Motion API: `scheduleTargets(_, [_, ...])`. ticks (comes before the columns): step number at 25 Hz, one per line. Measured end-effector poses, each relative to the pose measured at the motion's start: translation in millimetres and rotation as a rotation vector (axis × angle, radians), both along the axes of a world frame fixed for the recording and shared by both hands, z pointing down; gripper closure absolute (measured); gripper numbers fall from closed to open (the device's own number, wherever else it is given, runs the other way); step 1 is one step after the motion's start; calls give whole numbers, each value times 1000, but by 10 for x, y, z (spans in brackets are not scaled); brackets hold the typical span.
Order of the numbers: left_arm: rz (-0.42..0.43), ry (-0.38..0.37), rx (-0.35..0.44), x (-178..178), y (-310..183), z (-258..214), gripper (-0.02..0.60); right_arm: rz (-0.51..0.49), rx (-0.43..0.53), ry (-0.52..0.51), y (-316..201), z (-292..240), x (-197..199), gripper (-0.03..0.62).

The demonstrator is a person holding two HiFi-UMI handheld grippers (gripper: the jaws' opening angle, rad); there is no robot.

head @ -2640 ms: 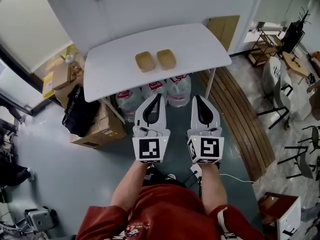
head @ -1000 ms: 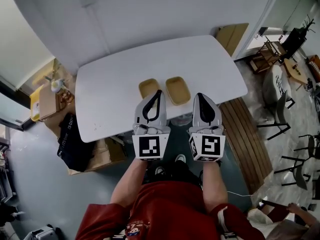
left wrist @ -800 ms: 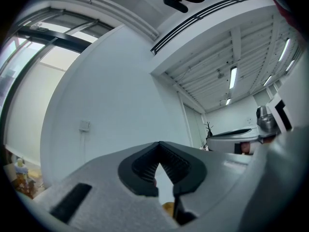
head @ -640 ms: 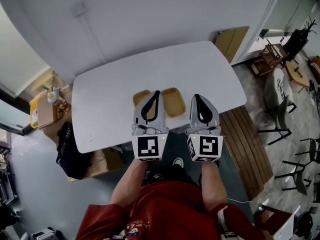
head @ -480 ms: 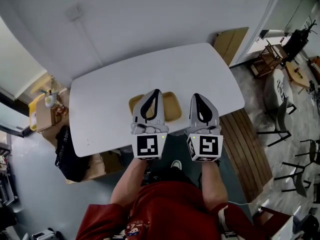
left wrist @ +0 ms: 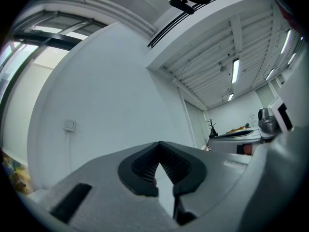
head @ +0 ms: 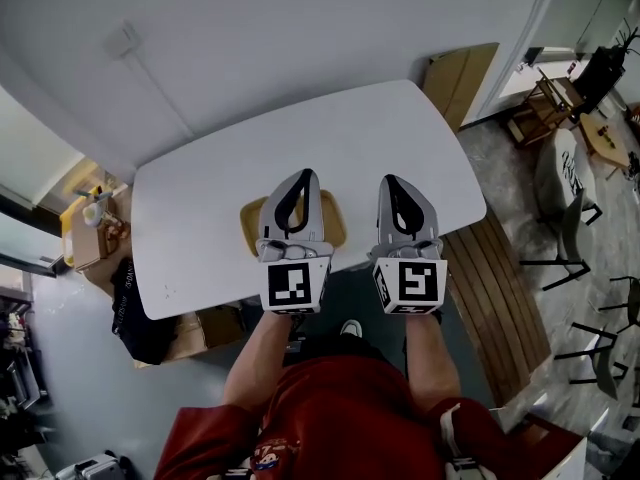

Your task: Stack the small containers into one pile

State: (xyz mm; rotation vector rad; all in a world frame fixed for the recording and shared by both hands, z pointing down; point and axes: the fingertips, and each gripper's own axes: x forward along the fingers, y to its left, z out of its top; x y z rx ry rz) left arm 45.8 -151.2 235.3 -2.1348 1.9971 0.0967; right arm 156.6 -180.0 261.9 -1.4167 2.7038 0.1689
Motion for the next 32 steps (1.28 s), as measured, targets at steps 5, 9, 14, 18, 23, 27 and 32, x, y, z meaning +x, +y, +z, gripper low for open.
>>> scheduleTargets(5, [-5,-20,-36,24,-91,100,578,-3,-31,-27,-102,115,28,592])
scheduleTargets(9, [9,7,-34,-105,-162,152,578,-3,-44,-23,-127,204,-122,592])
scheduleTargets(14, [56,4,-80,-193,-211,291,578,36,-68,-23,-128,308,-232,592])
scheduleTargets(18, [92,-1,-88,-364,-241,358,578,75,-86,-13,-104,394,-392,592])
scheduleTargets(23, [147,-25,-121,-609,-293,529,578,128,-110,4,-92,524,-642,592])
scheduleTargets(27, [213,-71,-207,-683,-388,751,578,200,-167,21,-103,711,-676,592])
scheduleTargets(32, [300,-163,-320,-731,-566,1137,578,310,-289,21,-104,1097,-683,592])
